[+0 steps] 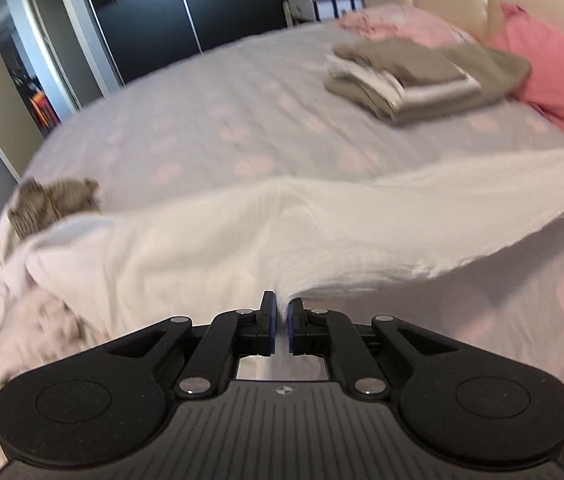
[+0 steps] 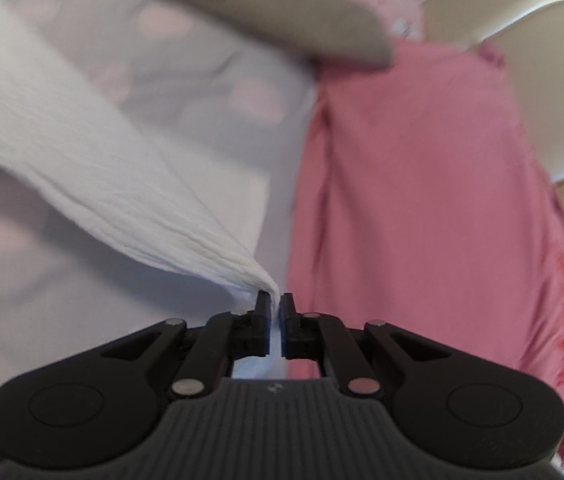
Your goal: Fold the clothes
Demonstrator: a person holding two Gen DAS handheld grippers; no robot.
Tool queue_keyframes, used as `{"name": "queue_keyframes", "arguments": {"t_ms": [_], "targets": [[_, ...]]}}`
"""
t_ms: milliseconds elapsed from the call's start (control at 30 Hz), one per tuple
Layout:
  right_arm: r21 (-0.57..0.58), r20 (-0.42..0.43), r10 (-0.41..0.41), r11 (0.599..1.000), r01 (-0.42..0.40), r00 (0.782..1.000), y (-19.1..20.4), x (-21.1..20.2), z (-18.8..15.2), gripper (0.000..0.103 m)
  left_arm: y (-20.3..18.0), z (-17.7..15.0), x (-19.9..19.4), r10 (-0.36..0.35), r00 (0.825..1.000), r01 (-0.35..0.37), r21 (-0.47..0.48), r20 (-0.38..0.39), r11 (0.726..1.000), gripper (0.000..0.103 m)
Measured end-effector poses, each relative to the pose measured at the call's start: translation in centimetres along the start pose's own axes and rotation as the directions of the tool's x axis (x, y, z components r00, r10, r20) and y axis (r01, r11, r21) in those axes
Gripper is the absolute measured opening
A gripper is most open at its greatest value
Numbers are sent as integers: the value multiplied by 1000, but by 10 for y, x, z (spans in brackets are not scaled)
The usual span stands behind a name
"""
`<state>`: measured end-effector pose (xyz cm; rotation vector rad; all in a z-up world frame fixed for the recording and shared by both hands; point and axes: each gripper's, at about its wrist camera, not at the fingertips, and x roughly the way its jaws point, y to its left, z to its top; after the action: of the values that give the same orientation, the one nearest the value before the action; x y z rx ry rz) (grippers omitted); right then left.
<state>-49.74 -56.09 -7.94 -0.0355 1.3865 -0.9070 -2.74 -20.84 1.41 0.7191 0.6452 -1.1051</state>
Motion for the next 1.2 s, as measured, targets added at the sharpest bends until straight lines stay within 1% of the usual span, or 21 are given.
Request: {"name": "queue_keyframes", "arguments": {"t_ms": [100,233,367,467,567,600,633,667,733,800,900,967,1033,1100,1200], "targets": [[-26,-53,34,999,-35,998,12,7,-20,4,-2,-20,-6,-22,999,22,2,-23,1000,3],[-74,-103,66,995,-74,992,23,6,-41,4,-9,-36,-17,-54,998,55,15,-38,998,3],[-99,-151,69,991,-85,986,32,13,-54,4,-14,-45,-26,-60,997,62,48,-47,997,3],[-104,-147,48,992,-64,988,41,18,-55,5,-9,-45,-27,-54,997,55,36,-50,998,3],[-108,-162,41,992,-59,986,47,21,-55,14,-6,-50,-33,-43,997,46,51,-62,998,3],[-110,-168,42,992,-61,985,48,22,-55,25,-5,-54,-34,-45,996,49,54,-73,997,3],[-112,-170,52,991,-72,984,47,20,-55,34,-4,-58,-35,-47,995,52,57,-84,997,3],[-114,-170,60,990,-81,984,47,18,-55,34,-3,-61,-36,-49,994,55,60,-96,997,3],[-98,-161,69,991,-85,985,43,12,-53,35,-3,-70,-33,-51,990,60,67,-129,996,3],[-67,-135,71,994,-81,988,36,7,-42,36,-5,-80,-26,-56,985,68,74,-164,995,3],[-30,-69,88,995,-91,994,37,-8,-23,38,-7,-91,-18,-70,977,87,77,-204,993,3],[-29,-24,113,993,-114,993,44,-20,-8,40,-9,-96,-14,-85,971,106,84,-222,991,3],[-33,19,140,990,-139,990,54,-31,9,45,-9,-100,-13,-95,973,113,75,-208,991,3],[-43,60,176,984,-174,983,69,-43,26,45,-6,-100,-11,-111,975,121,40,-195,992,4],[-73,119,252,967,-244,960,102,-65,50,47,-2,-101,-14,-117,982,119,8,-150,993,6]]}}
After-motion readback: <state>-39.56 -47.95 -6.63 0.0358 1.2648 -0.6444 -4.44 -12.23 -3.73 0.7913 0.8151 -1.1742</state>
